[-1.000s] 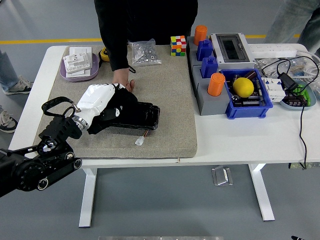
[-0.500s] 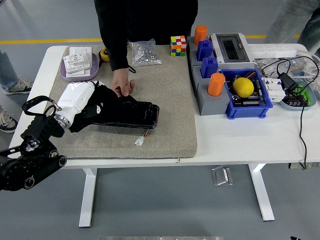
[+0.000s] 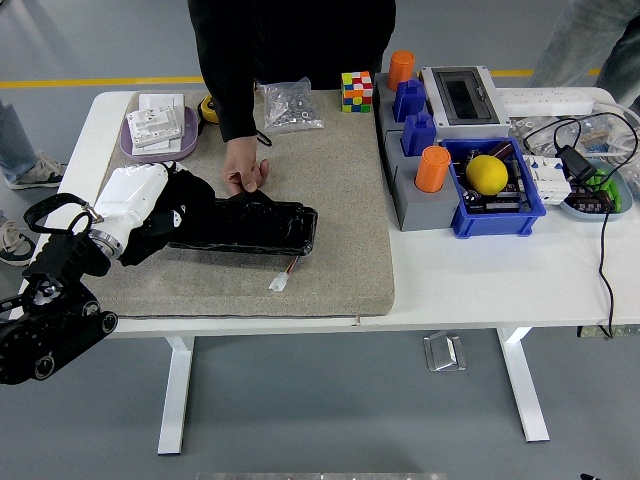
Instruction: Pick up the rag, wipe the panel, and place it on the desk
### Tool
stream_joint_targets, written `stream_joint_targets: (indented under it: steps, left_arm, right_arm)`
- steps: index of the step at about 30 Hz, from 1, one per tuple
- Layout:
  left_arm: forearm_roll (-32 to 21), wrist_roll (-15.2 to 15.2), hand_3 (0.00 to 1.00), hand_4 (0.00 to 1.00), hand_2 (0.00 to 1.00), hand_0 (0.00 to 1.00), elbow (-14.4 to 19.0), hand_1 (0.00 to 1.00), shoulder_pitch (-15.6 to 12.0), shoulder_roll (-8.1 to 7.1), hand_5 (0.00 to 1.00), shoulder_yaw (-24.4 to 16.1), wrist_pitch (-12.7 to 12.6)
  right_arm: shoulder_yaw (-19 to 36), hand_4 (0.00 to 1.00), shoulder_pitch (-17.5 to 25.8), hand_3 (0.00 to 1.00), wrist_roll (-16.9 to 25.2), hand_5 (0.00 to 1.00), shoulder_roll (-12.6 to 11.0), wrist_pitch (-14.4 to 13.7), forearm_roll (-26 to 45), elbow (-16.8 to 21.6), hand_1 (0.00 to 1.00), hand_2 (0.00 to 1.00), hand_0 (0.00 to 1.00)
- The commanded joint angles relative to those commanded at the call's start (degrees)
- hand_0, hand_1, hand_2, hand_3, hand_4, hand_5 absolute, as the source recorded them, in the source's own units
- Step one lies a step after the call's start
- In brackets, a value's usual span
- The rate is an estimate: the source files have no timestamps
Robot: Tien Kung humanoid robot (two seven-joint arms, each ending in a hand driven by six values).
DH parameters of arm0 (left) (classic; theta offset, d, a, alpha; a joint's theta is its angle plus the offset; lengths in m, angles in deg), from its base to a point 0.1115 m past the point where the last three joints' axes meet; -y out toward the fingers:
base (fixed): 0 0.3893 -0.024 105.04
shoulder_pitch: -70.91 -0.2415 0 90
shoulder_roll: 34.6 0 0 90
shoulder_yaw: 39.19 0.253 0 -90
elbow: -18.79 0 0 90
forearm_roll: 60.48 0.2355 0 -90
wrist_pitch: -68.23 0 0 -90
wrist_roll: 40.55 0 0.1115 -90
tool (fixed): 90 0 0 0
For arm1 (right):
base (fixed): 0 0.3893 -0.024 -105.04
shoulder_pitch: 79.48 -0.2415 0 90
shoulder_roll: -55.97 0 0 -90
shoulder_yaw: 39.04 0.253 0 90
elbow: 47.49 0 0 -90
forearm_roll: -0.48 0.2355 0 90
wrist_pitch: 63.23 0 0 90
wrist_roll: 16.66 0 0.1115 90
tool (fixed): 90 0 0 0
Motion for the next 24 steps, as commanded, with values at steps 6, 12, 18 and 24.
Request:
stream_joint_targets:
  steps: [6, 12, 18, 24]
  left_arm:
    - [-0.17, 0.01, 0.682, 0.463, 0.656, 0.214, 0.09, 0.140, 0.08, 0.43, 0.002, 0.13, -0.05]
    - [-0.49, -0.13, 0.682, 0.463, 0.657, 0.214, 0.48, 0.140, 0.74, 1.68, 0.002, 1.27, -0.08]
    - [-0.87, -0.41, 0.682, 0.463, 0.657, 0.214, 1.49, 0.140, 2.16, 3.23, 0.002, 2.51, -0.05]
    - [-1.21, -0.67, 0.683, 0.464, 0.658, 0.214, 2.01, 0.140, 3.73, 5.14, 0.002, 3.97, -0.04]
  right_arm:
    - [-0.07, 0.998, -0.05, 0.664, 0.02, 0.564, -0.07, 0.08, 0.04, -0.09, 0.703, 0.725, 0.785]
    - [-0.13, 0.998, -0.19, 0.663, 0.01, 0.564, -0.27, 0.13, 0.06, -0.08, 0.702, 0.725, 0.785]
    - [-0.25, 0.998, -0.29, 0.665, 0.04, 0.565, -0.46, 0.21, 0.10, -0.11, 0.702, 0.725, 0.785]
    - [-0.40, 0.998, -0.42, 0.665, 0.16, 0.565, -0.63, 0.27, 0.13, -0.04, 0.702, 0.725, 0.785]
